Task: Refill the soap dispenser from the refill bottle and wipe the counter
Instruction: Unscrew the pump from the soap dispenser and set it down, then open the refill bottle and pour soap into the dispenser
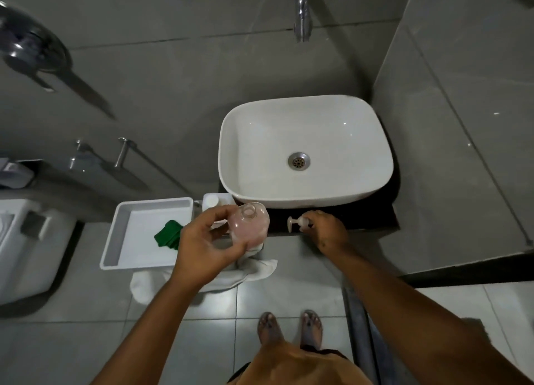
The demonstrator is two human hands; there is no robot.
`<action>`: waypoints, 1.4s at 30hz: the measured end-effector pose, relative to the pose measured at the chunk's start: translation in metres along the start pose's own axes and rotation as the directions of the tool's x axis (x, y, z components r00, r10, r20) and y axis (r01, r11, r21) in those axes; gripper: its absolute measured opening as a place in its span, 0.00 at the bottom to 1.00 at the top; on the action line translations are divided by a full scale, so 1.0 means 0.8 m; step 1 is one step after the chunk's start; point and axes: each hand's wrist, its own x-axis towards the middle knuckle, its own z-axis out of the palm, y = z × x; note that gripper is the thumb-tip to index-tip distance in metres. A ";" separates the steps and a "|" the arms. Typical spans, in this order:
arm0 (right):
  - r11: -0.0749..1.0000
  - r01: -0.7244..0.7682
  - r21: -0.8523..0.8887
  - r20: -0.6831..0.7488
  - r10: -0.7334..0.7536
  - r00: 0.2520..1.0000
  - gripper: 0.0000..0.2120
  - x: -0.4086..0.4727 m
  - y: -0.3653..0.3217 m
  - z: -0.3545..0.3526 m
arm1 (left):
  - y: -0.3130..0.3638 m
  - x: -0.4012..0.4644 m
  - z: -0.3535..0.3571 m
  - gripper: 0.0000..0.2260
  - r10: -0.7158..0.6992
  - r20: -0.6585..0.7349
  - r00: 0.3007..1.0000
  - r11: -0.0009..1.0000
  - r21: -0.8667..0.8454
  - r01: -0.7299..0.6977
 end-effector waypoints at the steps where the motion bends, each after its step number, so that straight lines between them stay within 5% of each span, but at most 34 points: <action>1: 1.000 -0.011 -0.015 0.015 0.011 1.000 0.10 0.002 -0.003 0.006 | 0.000 -0.002 -0.003 0.27 0.001 -0.011 1.000 1.000 -0.006 -0.001; 16: 0.998 -0.061 0.003 0.020 0.060 0.998 0.07 0.021 0.002 0.026 | -0.013 0.004 -0.007 0.27 -0.019 -0.026 0.999 1.000 -0.008 0.019; 22: 0.997 0.012 -0.079 -0.033 -0.015 0.999 0.18 0.019 0.008 0.026 | -0.013 0.008 -0.004 0.26 -0.027 -0.022 0.999 1.000 -0.011 0.027; 27: 1.000 -0.031 0.002 -0.117 0.031 0.993 0.19 0.013 0.008 0.022 | -0.015 0.013 0.008 0.26 -0.050 0.008 0.999 0.996 -0.073 0.051; 30: 0.974 -0.124 0.192 -0.208 0.164 0.964 0.19 0.003 0.003 0.009 | -0.018 0.021 0.029 0.26 -0.084 0.046 0.995 0.992 -0.088 0.088; 33: 0.853 -0.194 0.484 -0.258 0.351 0.900 0.11 -0.023 0.000 -0.013 | -0.021 0.030 0.063 0.26 -0.098 0.098 0.990 0.988 -0.107 0.109; 36: 0.507 -0.186 0.841 -0.136 0.531 0.836 0.02 -0.063 0.002 -0.044 | -0.024 0.038 0.115 0.26 -0.079 0.145 0.986 0.987 -0.128 0.098; 39: 0.223 -0.182 0.958 0.027 0.561 0.827 0.06 -0.098 0.015 -0.068 | -0.030 0.045 0.178 0.24 -0.044 0.188 0.981 0.989 -0.132 0.070; 42: 0.100 -0.165 0.981 0.070 0.612 0.788 0.10 -0.110 0.042 -0.091 | -0.032 0.057 0.244 0.22 0.034 0.266 0.963 0.995 -0.097 -0.009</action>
